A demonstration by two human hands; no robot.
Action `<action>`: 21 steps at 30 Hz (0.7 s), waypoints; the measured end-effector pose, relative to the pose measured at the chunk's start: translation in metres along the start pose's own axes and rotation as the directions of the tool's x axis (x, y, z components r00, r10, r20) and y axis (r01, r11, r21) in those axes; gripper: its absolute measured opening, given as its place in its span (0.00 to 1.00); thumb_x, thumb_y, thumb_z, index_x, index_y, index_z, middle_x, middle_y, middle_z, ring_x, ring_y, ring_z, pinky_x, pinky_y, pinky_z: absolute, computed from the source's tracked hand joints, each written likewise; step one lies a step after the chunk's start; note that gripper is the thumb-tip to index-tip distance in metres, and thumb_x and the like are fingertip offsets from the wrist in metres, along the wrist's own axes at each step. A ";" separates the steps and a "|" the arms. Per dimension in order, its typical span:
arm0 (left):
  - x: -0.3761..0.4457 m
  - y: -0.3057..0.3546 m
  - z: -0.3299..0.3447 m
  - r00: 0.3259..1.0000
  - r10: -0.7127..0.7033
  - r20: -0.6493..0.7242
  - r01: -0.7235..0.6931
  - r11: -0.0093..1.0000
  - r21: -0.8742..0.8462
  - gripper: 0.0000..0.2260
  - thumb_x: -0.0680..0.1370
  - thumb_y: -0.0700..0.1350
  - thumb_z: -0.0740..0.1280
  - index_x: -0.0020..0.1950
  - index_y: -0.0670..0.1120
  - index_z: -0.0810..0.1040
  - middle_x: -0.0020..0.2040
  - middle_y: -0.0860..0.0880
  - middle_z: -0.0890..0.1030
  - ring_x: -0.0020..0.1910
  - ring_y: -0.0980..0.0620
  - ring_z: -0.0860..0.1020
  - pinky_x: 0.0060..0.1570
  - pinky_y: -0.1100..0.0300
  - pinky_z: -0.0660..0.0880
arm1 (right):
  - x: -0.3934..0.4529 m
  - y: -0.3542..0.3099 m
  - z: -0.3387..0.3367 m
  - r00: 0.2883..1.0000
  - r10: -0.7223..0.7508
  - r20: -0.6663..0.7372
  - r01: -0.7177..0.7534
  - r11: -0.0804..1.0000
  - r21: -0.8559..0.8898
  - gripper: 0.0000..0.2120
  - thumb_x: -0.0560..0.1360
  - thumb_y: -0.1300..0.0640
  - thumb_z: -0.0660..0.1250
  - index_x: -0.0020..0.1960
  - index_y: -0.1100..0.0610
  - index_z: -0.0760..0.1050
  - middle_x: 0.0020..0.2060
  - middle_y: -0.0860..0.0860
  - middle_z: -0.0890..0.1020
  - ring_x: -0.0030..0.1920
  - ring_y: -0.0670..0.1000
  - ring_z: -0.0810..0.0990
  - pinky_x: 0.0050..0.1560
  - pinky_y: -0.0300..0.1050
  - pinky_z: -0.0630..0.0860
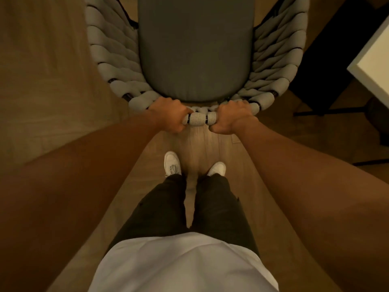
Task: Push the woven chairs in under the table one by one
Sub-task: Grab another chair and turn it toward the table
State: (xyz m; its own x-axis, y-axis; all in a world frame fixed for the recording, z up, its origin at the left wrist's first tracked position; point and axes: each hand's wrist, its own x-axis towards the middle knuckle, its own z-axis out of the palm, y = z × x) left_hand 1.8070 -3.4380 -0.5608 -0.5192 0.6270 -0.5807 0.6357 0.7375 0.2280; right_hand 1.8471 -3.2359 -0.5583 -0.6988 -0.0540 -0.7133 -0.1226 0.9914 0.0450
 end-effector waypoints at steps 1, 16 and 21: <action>0.008 -0.007 -0.009 1.000 0.014 0.014 -0.014 1.000 0.018 0.15 0.76 0.56 0.65 0.63 0.59 0.76 0.49 0.50 0.82 0.46 0.46 0.81 0.46 0.54 0.79 | 0.005 0.001 -0.005 1.000 0.017 0.002 -0.017 0.999 0.032 0.25 0.70 0.34 0.66 0.58 0.51 0.78 0.48 0.53 0.80 0.55 0.58 0.79 0.58 0.55 0.71; 0.159 -0.092 -0.144 0.965 0.258 0.056 -0.264 0.931 0.253 0.21 0.77 0.60 0.66 0.70 0.61 0.73 0.54 0.50 0.83 0.50 0.47 0.81 0.49 0.54 0.77 | 0.112 0.070 -0.107 0.990 0.108 0.090 -0.130 0.948 0.291 0.21 0.71 0.33 0.66 0.48 0.50 0.72 0.40 0.49 0.75 0.44 0.54 0.76 0.49 0.51 0.75; 0.205 -0.107 -0.181 0.954 0.287 0.086 -0.299 0.924 0.237 0.19 0.77 0.60 0.65 0.66 0.57 0.77 0.54 0.49 0.83 0.50 0.47 0.81 0.49 0.54 0.76 | 0.147 0.102 -0.143 0.987 0.116 0.109 -0.141 0.952 0.273 0.22 0.70 0.31 0.65 0.47 0.50 0.70 0.41 0.49 0.75 0.45 0.55 0.75 0.53 0.53 0.75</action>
State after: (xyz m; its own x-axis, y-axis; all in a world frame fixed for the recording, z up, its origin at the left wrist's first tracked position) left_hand 1.5286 -3.3433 -0.5627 -0.2640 0.7881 -0.5560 0.8782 0.4348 0.1993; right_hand 1.6314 -3.1594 -0.5587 -0.6275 0.0742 -0.7751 0.1742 0.9836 -0.0469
